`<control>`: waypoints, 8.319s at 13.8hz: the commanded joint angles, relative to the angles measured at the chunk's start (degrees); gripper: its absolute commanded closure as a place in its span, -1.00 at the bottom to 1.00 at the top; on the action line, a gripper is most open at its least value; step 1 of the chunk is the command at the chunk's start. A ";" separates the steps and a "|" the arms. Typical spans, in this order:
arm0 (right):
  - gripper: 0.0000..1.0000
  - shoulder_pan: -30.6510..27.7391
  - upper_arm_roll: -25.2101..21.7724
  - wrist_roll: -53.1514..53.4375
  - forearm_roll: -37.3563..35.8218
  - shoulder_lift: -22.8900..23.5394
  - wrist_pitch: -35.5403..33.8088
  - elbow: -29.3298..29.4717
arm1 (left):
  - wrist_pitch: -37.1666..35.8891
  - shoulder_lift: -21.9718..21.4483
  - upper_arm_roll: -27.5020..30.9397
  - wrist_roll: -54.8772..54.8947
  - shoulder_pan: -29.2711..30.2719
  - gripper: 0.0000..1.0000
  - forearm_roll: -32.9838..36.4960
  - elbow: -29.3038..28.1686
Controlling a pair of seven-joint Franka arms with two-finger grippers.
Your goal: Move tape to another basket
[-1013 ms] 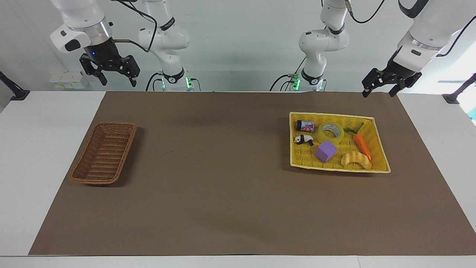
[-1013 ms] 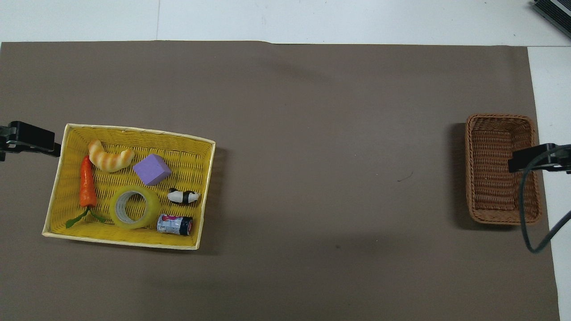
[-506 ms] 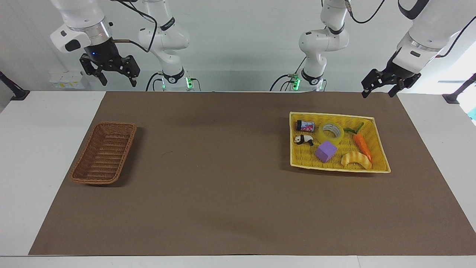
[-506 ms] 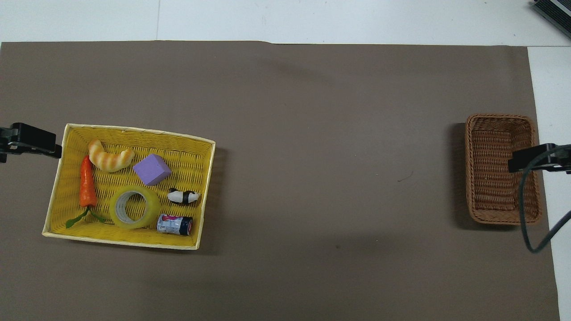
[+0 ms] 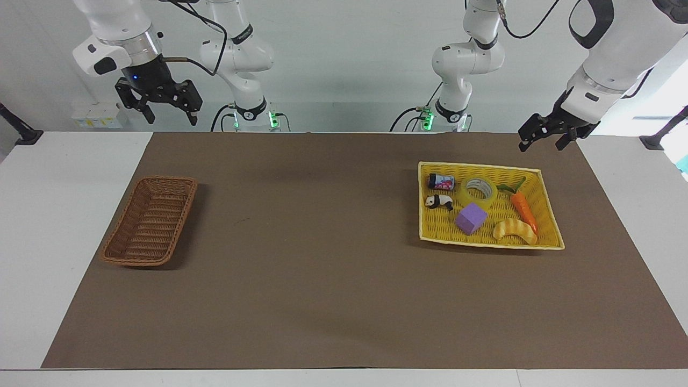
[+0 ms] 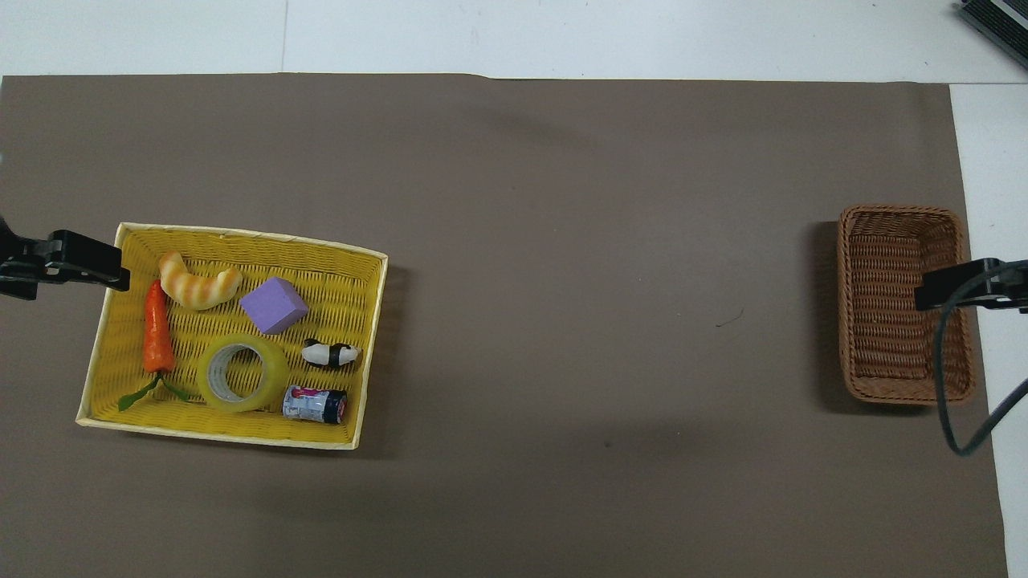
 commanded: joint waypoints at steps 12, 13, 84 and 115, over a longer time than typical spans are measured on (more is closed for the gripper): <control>-1.00 -0.79 0.31 -0.91 1.11 -0.28 7.39 -3.63 | 21.73 -3.56 0.07 8.77 2.79 -1.00 -0.20 -25.50; -1.00 -0.70 0.31 -1.00 1.11 -0.11 8.00 -3.72 | 23.84 -3.13 0.07 10.77 2.88 -1.00 -0.20 -27.26; 1.00 1.53 0.22 0.43 43.56 -5.91 15.77 -20.69 | 26.76 -3.21 -1.07 7.19 -18.32 -1.00 -47.84 -19.28; 1.00 -26.63 -2.95 -49.33 24.66 26.07 20.56 -11.55 | 1.71 -0.14 -1.07 1.92 0.77 -1.00 1.65 2.08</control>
